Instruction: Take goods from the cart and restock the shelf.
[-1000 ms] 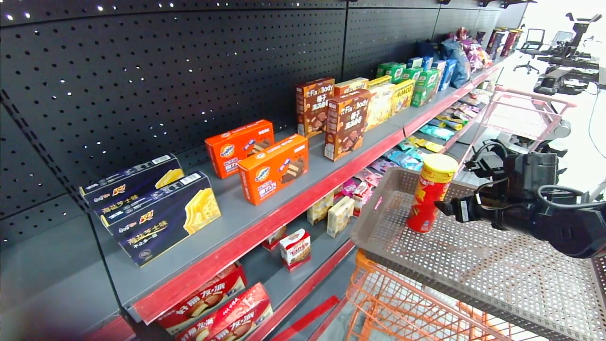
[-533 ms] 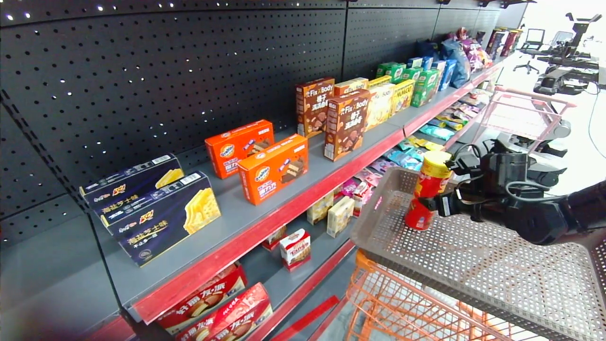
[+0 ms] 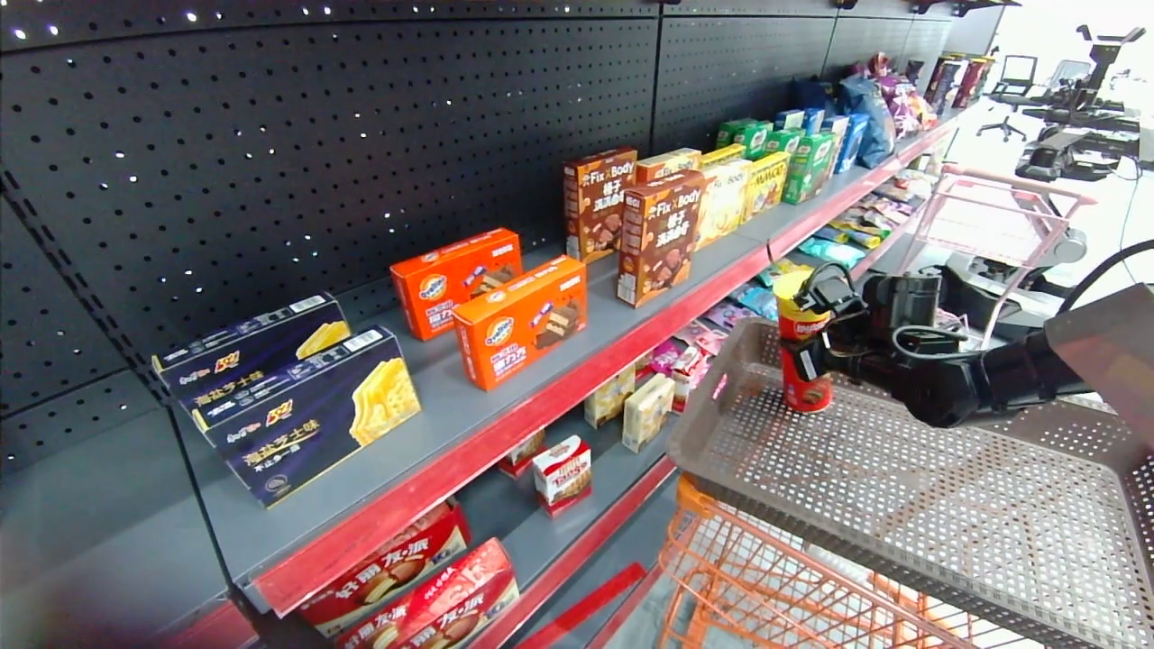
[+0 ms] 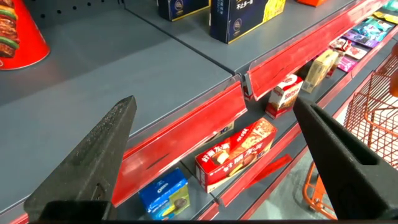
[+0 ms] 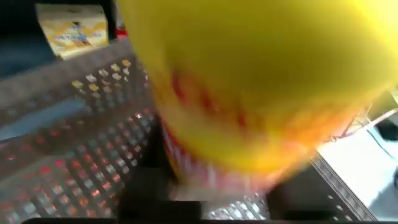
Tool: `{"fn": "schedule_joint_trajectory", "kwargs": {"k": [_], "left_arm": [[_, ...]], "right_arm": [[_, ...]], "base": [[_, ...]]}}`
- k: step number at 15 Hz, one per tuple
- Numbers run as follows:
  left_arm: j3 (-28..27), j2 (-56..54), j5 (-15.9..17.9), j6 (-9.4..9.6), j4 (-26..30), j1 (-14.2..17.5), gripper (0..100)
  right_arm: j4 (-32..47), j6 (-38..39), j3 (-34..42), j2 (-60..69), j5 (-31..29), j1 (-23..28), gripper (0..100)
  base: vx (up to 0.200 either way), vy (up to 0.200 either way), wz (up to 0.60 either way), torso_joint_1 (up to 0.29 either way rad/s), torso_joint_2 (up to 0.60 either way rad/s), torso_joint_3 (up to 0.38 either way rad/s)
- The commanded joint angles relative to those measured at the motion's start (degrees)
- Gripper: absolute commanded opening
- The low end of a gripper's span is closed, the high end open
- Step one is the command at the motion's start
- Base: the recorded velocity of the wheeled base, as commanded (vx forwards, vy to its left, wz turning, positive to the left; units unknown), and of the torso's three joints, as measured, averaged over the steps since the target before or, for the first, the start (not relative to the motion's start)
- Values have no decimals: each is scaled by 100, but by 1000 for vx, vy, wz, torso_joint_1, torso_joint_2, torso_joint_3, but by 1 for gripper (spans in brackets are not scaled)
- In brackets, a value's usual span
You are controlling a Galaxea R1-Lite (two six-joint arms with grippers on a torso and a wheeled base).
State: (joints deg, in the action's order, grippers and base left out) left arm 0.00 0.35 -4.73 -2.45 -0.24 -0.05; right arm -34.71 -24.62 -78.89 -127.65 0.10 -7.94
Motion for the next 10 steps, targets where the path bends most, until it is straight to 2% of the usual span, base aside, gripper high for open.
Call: {"fn": "schedule_joint_trajectory", "kwargs": {"k": [1,3,6,10], "left_arm": [[0,9,-2,-1,-2,-4,100],[0,9,-2,-1,-2,-4,100],[0,9,-2,-1,-2,-4,100],[0,9,-2,-1,-2,-4,100]], "right_arm": [[-54,-7,5,-50,-1,-50,0],[-159,-7,22,73,-1,-50,0],[-423,37,339,935,-54,64,0],[-379,98,1525,3809,-194,381,0]], "base": [[0,0,0,0,0,0],[0,0,0,0,0,0],[0,0,0,0,0,0],[0,0,0,0,0,0]]}}
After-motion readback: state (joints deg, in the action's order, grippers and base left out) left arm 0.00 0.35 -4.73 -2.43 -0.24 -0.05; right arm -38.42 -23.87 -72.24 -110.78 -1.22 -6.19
